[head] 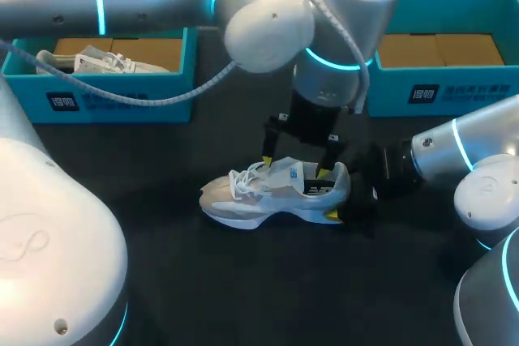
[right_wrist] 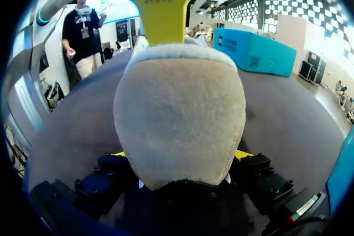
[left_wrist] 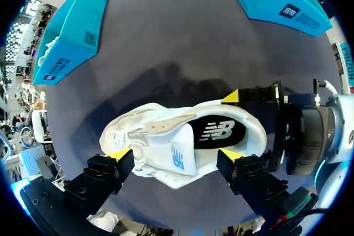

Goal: Take the shoe out of the shoebox, open the shoe tongue, remove and reinsert the insole, then place the shoe into the shoebox

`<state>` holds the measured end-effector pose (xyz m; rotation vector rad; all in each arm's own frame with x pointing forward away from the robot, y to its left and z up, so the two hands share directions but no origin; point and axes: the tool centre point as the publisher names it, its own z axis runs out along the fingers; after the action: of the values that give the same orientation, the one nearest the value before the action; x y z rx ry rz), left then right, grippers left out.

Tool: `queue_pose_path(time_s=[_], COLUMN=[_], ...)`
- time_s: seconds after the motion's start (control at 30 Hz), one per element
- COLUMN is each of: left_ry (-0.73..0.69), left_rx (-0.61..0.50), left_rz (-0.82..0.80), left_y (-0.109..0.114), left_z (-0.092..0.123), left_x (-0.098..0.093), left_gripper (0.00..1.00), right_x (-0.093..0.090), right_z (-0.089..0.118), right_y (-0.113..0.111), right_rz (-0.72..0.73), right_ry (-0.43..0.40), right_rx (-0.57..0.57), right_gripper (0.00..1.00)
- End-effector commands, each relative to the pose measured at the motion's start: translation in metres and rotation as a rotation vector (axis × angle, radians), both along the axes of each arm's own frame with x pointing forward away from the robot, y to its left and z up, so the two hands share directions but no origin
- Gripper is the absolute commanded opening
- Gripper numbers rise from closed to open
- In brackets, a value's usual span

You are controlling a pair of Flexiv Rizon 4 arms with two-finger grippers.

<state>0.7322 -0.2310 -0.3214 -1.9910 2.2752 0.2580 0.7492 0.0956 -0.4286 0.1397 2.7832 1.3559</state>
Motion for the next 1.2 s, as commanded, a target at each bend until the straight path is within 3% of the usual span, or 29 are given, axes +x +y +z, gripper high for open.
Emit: queue_pose_path(time_s=[0.03, 0.27, 0.63, 1.13, 1.2], left_ry=[-0.028, -0.039, -0.057, -0.042, -0.03], left_rx=[0.082, 0.122, 0.155, 0.105, 0.085], left_rz=[0.016, 0.036, 0.099, 0.192, 0.203], left_y=[-0.006, 0.001, 0.026, 0.07, 0.074], left_z=[-0.01, -0.021, -0.023, 0.0, 0.002], left_x=[0.0, -0.001, -0.002, -0.008, -0.009], left_gripper=[1.0, 1.0, 1.0, 1.0, 0.91], right_x=[-0.001, -0.001, -0.001, -0.001, -0.001], right_z=[-0.004, -0.004, -0.004, -0.004, -0.004], right_y=[0.005, 0.005, 0.005, 0.005, 0.005], right_rz=[-0.001, -0.001, -0.001, -0.001, -0.001], right_ry=[0.0, 0.0, 0.0, 0.0, 0.0], right_rx=[-0.005, -0.005, -0.005, -0.005, -0.005], right_gripper=[0.0, 0.0, 0.0, 0.0, 0.0])
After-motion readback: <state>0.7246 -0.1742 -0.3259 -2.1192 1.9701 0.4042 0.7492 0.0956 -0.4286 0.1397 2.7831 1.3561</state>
